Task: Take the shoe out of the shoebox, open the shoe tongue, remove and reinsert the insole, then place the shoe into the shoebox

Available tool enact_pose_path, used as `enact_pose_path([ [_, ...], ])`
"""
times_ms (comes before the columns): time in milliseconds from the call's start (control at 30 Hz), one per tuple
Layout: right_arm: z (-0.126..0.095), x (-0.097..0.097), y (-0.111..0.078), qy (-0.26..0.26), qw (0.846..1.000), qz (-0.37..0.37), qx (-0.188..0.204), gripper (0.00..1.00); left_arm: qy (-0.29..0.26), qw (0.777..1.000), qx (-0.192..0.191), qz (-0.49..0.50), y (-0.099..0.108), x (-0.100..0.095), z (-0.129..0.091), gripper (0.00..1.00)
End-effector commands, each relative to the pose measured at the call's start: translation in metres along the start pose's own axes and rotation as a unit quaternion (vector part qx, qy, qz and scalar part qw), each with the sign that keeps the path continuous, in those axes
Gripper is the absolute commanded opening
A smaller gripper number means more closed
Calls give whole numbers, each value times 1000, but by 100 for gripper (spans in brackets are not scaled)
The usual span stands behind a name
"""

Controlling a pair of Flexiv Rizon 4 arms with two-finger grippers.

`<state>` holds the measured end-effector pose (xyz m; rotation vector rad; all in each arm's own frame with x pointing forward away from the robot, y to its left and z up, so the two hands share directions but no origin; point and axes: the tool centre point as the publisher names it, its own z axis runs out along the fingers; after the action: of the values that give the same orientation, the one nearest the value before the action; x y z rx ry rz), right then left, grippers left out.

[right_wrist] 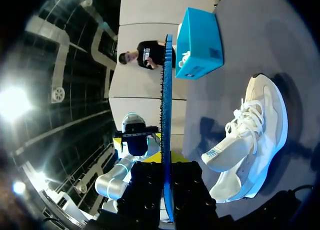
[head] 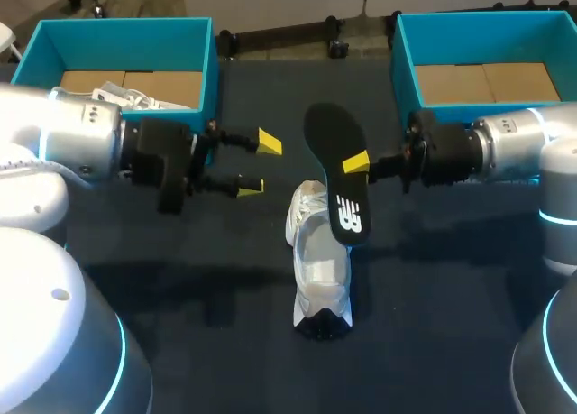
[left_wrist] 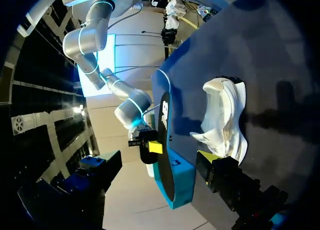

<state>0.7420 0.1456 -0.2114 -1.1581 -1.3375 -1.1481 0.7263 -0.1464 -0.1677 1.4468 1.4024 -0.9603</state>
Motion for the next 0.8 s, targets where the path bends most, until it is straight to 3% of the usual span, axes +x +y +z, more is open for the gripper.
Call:
enact_pose_path([
  [33,1,-1,0,-1,1000,0,0,0,3,1000,1,1,-1,0,-3,100],
  [167,1,-1,0,-1,1000,0,0,0,65,997,-3,-32,18,-6,-1,100],
  [433,1,-1,0,-1,1000,0,0,0,131,989,31,-62,59,-29,-7,100],
  [533,1,-1,0,-1,1000,0,0,0,183,979,44,-77,75,-41,-12,100],
  [633,1,-1,0,-1,1000,0,0,0,228,967,51,-102,84,-44,-11,100],
  [700,1,-1,0,-1,1000,0,0,0,289,950,65,-95,91,-48,-8,100],
  [800,1,-1,0,-1,1000,0,0,0,289,950,65,-95,91,-48,-8,100],
])
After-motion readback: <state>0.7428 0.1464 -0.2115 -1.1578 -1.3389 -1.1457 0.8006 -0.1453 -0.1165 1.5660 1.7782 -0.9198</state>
